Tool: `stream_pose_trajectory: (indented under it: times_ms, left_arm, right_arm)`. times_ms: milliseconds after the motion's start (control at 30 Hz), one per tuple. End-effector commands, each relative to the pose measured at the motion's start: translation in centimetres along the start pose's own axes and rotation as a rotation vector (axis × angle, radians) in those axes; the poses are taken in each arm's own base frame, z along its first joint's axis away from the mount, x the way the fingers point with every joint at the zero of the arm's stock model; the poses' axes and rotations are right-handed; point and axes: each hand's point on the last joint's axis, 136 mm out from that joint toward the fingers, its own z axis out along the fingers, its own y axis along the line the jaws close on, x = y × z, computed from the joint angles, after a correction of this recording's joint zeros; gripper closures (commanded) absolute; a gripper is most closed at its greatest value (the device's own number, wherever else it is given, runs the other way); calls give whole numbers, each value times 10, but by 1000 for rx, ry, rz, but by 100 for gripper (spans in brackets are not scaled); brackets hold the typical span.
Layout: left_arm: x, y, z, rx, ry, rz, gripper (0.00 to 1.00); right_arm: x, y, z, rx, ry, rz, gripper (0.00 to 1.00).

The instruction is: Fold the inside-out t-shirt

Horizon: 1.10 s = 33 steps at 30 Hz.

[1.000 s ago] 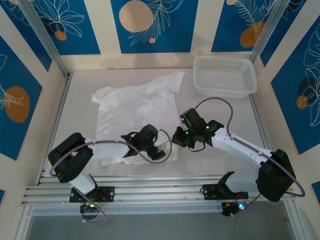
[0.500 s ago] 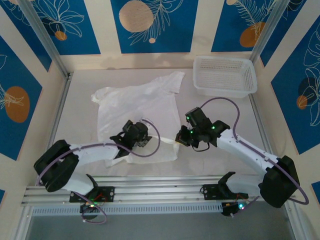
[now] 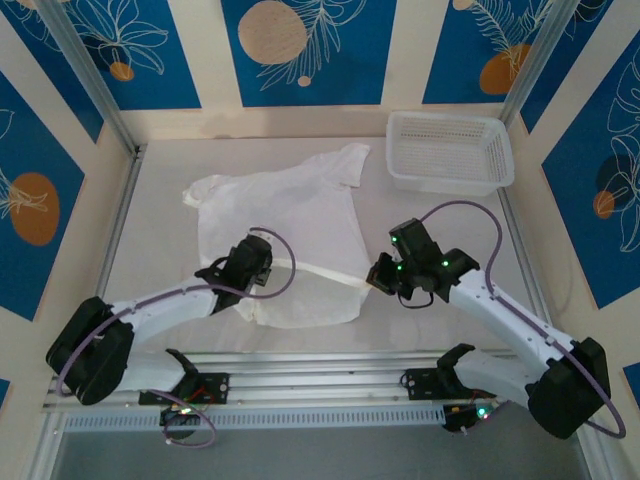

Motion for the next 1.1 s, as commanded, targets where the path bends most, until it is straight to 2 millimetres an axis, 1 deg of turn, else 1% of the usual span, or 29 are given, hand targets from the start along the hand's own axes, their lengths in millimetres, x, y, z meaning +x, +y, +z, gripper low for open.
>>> stream_pose_trajectory:
  times_ms: [0,33,67,100,167,200,267,333,400,467,533,567,667,767,800,867,900,967,1000,1067]
  left_arm:
    - [-24,-32,-24,242,-75,13,89]
    - [-31,-33,-31,259,-84,-7,99]
    - [-35,-30,-35,256,-80,-22,100]
    - [-39,-28,-39,249,-74,-28,100]
    - [-47,-26,-45,253,-62,-34,100]
    - [-50,-26,-48,261,-61,-47,100]
    - [-60,-26,-53,275,-64,-87,100]
    - [-67,-24,-55,274,-46,-118,100]
    - [-74,-21,-57,277,-25,-144,100]
    - [-84,-22,-63,300,-23,-170,100]
    - [-94,-23,-69,332,-35,-183,100]
    - [-100,-23,-73,345,-44,-190,100]
    - [-112,-21,-83,368,-49,-193,100]
    - [-119,-17,-91,374,-22,-180,100]
    - [-120,-15,-94,374,-15,-179,100]
    - [-124,-13,-100,390,-15,-181,100]
    - [-126,-14,-103,405,-18,-181,100]
    - [-130,-16,-109,440,-25,-189,100]
    - [-132,-19,-112,460,-26,-196,100]
    - [-140,-29,-121,543,-36,-215,100]
  right_arm:
    - [1,4,-7,-23,-5,-55,83]
    - [-1,15,-13,-57,-29,-112,71]
    - [-3,27,-21,-89,-76,-174,58]
    - [-5,36,-30,-117,-135,-230,50]
    - [-5,64,-48,-229,-270,-408,46]
    - [-2,78,-53,-289,-326,-499,47]
    - [14,108,-56,-370,-425,-722,53]
    - [28,133,-50,-365,-493,-893,61]
    - [43,157,-34,-339,-542,-1044,71]
    - [59,181,-12,-329,-618,-1172,83]
    - [62,198,6,-312,-745,-1256,96]
    - [58,204,18,-267,-816,-1308,100]
    - [32,218,43,-74,-1044,-1451,100]
    - [7,227,62,90,-1212,-1587,100]
    - [0,229,68,139,-1241,-1627,100]
    - [-21,232,81,258,-1294,-1695,100]
    - [-31,233,83,291,-1319,-1707,100]
    - [-58,234,80,347,-1366,-1689,100]
    - [-69,233,83,354,-1343,-1693,100]
    - [-105,224,93,358,-1235,-1642,100]
